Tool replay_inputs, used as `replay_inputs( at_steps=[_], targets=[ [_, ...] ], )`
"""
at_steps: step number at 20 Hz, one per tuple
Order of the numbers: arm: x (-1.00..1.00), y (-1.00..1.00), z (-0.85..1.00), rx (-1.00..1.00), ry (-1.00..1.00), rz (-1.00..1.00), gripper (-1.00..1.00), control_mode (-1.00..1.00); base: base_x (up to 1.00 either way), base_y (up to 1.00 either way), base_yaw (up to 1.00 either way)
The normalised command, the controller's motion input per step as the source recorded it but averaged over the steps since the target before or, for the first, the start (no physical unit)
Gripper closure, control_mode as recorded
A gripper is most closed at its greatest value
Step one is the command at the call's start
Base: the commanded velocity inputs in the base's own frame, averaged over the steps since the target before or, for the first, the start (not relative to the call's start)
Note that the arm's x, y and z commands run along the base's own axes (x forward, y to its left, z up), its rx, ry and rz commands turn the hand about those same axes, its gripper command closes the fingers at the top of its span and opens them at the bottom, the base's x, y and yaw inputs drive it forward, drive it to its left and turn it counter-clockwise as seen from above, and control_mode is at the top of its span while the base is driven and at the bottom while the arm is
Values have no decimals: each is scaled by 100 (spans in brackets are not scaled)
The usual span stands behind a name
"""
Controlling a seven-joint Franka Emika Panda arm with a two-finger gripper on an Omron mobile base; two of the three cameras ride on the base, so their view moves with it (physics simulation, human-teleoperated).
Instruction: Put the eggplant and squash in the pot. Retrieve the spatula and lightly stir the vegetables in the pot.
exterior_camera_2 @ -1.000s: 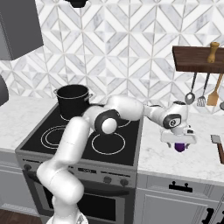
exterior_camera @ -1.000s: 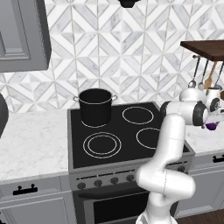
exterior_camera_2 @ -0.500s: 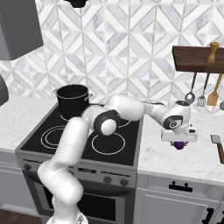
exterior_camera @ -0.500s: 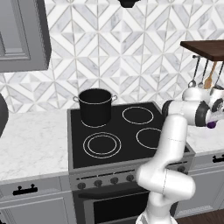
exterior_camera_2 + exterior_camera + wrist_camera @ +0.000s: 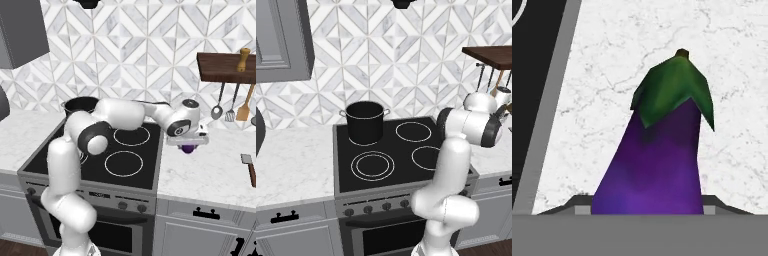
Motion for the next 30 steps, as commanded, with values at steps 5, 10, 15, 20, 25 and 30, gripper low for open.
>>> replay_inputs(
  at_steps=[5,10,15,20,25,30],
  targets=[
    [1,100,58,-18,-15,1,100,-100,0,0,0],
    [11,100,62,-12,-3,3,100,-100,0,0,0],
    [20,100,55,-5,0,4,100,-100,0,0,0],
    [19,100,61,-1,0,4,100,-100,0,0,0],
    [18,100,54,0,0,3,100,-100,0,0,0],
    [40,100,26,0,0,0,100,-100,0,0,0]
  ],
)
